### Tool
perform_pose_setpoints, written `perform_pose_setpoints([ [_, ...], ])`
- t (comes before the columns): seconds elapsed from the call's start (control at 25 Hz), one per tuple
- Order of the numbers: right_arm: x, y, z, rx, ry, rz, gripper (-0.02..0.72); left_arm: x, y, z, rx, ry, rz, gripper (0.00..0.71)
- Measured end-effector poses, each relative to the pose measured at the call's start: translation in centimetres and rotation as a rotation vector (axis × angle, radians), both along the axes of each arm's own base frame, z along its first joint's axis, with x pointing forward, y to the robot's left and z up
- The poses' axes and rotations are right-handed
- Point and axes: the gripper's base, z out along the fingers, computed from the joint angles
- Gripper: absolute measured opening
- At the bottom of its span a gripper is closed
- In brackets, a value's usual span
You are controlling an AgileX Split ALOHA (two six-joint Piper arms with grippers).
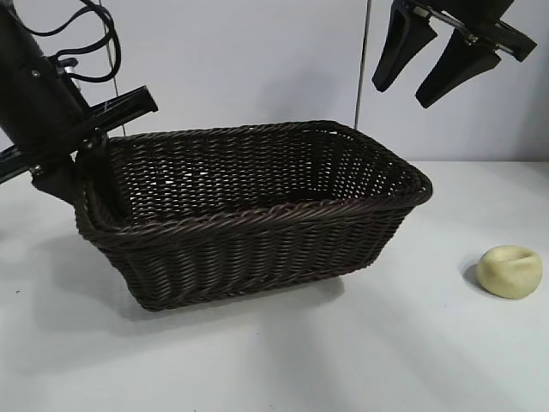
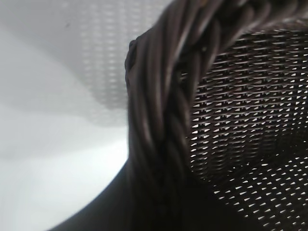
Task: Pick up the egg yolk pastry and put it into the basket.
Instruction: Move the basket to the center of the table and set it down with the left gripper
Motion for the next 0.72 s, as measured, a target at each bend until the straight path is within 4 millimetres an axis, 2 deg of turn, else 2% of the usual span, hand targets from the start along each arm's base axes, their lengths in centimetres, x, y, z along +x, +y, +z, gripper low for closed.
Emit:
perform_pose_setpoints([
  [0.2, 0.0, 0.0, 0.0, 0.0, 0.0, 0.0, 0.411, 2.5, -0.8, -0.1, 0.007, -0.025, -0.176, 0.099],
  [0.36, 0.0, 0.0, 0.0, 0.0, 0.0, 0.0, 0.411, 3.8, -1.0, 0.1, 0.016, -0.062, -0.239, 0.099],
  [0.52, 0.0, 0.0, 0.0, 0.0, 0.0, 0.0, 0.411, 4.6, 0.0, 0.1, 0.019, -0.079, -0.233, 0.099],
  [0.72, 0.0, 0.0, 0.0, 0.0, 0.0, 0.0, 0.411, 5.3, 1.8, -0.8, 0.022, -0.061, -0.207, 0.099],
])
